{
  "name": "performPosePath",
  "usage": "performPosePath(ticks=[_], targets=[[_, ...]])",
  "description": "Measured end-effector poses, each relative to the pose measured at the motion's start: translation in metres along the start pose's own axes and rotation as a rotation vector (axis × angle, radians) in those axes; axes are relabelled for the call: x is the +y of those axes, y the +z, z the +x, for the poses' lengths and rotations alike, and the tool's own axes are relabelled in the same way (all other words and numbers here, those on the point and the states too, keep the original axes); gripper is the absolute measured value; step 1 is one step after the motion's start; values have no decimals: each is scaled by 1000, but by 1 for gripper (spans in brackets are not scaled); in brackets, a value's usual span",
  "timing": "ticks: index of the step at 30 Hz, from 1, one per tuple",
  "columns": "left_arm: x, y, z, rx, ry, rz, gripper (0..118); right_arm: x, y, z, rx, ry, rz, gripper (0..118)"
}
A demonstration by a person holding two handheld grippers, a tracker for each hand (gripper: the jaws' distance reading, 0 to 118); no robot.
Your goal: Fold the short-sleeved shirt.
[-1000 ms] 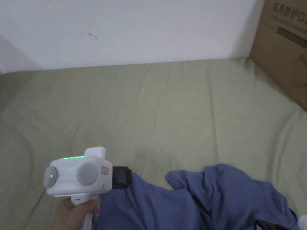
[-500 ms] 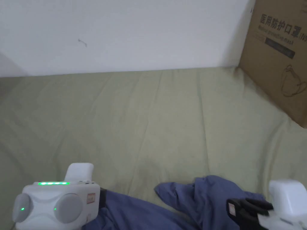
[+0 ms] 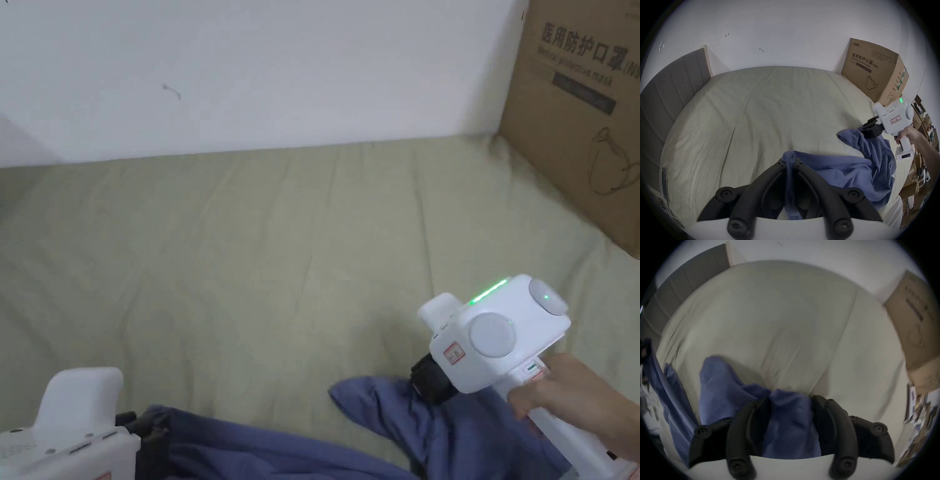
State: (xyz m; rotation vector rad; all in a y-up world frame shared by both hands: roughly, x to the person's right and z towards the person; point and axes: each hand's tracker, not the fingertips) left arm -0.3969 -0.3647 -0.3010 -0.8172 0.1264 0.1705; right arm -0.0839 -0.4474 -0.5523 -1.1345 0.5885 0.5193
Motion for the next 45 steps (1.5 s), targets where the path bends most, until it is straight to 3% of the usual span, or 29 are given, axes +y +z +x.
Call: performPosePath(ticks=[1,2,4,7,9,15,18,23,28,30,32,35,45], targets=[[-1,-1,1,3,1,-4,4,-6,-8,-1,45,-59,-14,55],[-3,-2,0,1,4,-3,4,-9,-5,-2,-4,-70,71,47],[-6,-5,0,11,-7,-15,4,-10,2,-7,-5,-28,61,4],[-8,-5,3,35,-25,-27,4,-8,3,-17,-110,13,48,4],[-7,0,0,24,-9,-21,4,-6,4,-20,-100,40,48,4],[9,37,-10,67,-39,18,4,-14,74,9,-25,-186,211,4],[25,70,-19,59,-4,72,4,-19,137,27,-18,-231,315,4],[53,136,-20,156,-61,194,4,-31,261,53,-51,-297,516,4],[85,212,-27,208,-52,332,4,-59,372,61,-60,-379,704,4],[97,245,-26,210,-59,390,4,-71,409,62,-5,-414,758,4],[108,275,-23,190,-62,454,4,-79,440,56,15,-411,802,4],[122,309,-20,202,-74,506,4,-85,478,40,-79,-363,843,4],[174,358,-22,239,-83,551,4,-54,538,38,-53,-400,882,4]])
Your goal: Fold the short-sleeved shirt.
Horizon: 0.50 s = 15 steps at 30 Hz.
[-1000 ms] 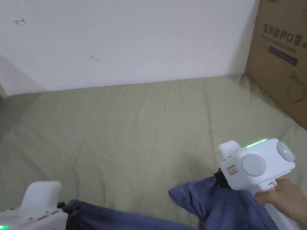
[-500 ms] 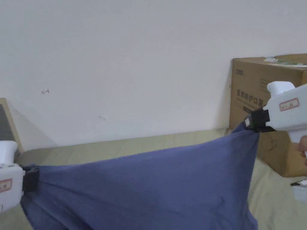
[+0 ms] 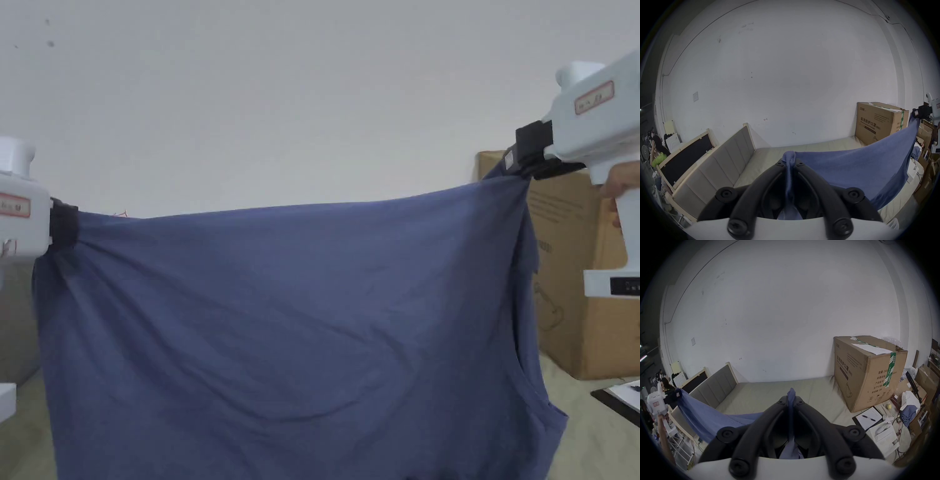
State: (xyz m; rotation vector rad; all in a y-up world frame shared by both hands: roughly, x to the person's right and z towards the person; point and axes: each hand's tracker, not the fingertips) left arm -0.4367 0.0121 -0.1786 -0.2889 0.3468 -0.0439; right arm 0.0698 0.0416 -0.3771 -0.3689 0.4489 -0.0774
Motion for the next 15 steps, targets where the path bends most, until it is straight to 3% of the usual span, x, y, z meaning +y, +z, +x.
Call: performPosePath(ticks=[5,8,12,15], targets=[[49,-28,-8,25,2,1,4,55,-23,-14,-8,-24,1,4],[85,-49,-16,22,23,10,4,94,-43,-23,-53,18,-13,4],[126,-78,-22,27,50,5,4,129,-65,-25,-49,-56,11,4],[146,-100,-24,38,67,17,4,148,-85,-31,-75,-15,1,4]])
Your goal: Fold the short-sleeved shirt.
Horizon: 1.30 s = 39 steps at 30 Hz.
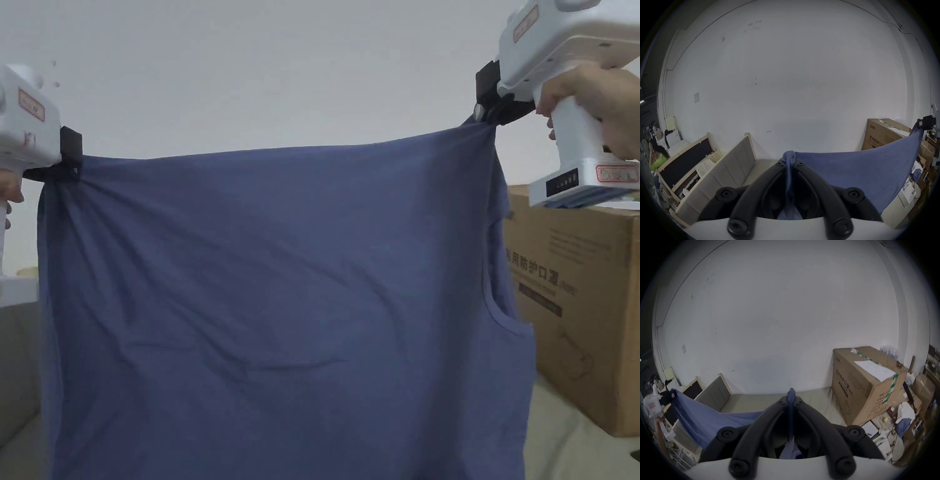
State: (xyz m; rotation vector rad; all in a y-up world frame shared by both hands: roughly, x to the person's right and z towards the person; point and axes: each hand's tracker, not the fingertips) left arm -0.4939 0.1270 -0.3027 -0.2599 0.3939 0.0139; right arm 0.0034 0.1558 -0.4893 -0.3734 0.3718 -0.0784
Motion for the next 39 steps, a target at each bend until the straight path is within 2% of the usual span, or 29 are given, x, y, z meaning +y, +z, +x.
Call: performPosePath(ticks=[2,8,12,18,21,27,34,37,39], targets=[[9,-15,2,22,-16,-1,4,9,-8,-5,-1,30,14,4],[28,-56,-1,24,38,27,4,37,-33,-10,1,11,42,4],[32,-77,1,37,17,24,4,47,-51,-9,2,8,49,4],[16,-107,1,37,54,49,4,33,-85,-7,5,23,48,4],[-11,-130,9,64,21,31,4,12,-117,-1,16,23,8,4],[-111,-194,27,85,-68,-98,4,-88,-191,16,3,1,-163,4],[-294,-269,36,73,-10,-409,4,-258,-288,52,-20,-122,-426,4],[-374,-285,40,64,3,-570,4,-344,-313,60,-95,-96,-576,4],[-402,-283,43,75,14,-569,4,-379,-317,65,-98,-123,-615,4]])
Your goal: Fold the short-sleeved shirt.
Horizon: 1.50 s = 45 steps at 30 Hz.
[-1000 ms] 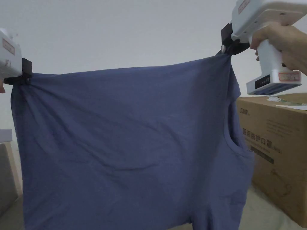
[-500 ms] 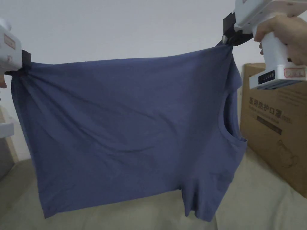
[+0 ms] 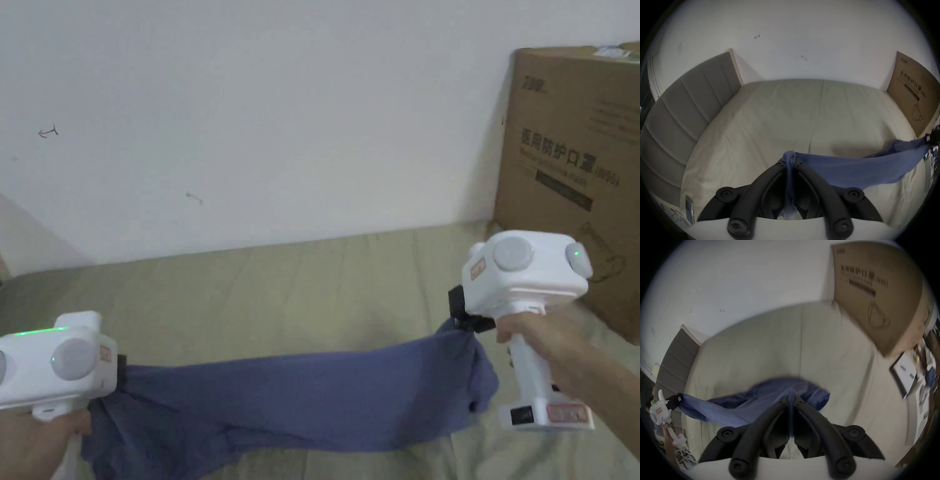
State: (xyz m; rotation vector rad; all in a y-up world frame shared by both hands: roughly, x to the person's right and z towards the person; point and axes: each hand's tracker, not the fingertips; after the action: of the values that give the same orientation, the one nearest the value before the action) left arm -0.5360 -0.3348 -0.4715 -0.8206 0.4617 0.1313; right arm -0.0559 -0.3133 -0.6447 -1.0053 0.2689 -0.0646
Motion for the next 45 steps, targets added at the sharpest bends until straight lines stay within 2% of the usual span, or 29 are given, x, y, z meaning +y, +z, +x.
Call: performPosePath(ticks=[2,4,6,10,12,16,18,28,30,32,34,36,37,38,39,40,41,42,45], targets=[[-21,-8,0,20,2,-11,4,-27,-21,11,29,-47,-41,4],[-35,-8,-3,11,14,-54,4,-47,-29,17,17,-56,-61,4],[-43,-9,-12,-1,28,-71,4,-63,-23,24,31,-48,-62,4],[-74,27,-31,-39,74,-45,4,-101,8,41,101,-124,-36,4],[-99,53,-39,-41,74,-40,4,-124,25,43,104,-73,-39,4],[-162,108,-50,-52,26,-32,4,-197,70,36,32,53,-19,4],[-198,132,-56,-32,-16,-41,4,-241,90,34,43,100,-11,4],[-335,229,-84,-17,-105,-24,4,-418,168,60,57,41,-21,4],[-358,237,-91,-25,-91,-48,4,-441,172,66,58,34,-39,4],[-378,241,-95,-22,-93,-61,4,-459,171,73,73,-6,-56,4],[-390,240,-97,-39,-86,-67,4,-464,165,79,78,-42,-64,4],[-391,234,-99,-47,-61,-67,6,-463,163,78,87,-41,-37,4],[-389,232,-98,-34,-45,-68,13,-460,161,77,75,-38,-31,8],[-387,231,-96,-39,-14,-68,32,-459,161,76,70,-33,-29,17],[-384,230,-96,-41,6,-75,68,-457,161,74,64,-22,-32,44],[-383,230,-96,-38,18,-86,91,-456,163,73,37,-8,-35,72],[-383,232,-98,-52,28,-87,104,-455,163,72,17,14,-34,95],[-385,238,-100,-73,45,-73,108,-455,165,72,12,36,-29,101],[-382,259,-103,-88,70,-27,108,-452,182,72,-3,58,9,98]])
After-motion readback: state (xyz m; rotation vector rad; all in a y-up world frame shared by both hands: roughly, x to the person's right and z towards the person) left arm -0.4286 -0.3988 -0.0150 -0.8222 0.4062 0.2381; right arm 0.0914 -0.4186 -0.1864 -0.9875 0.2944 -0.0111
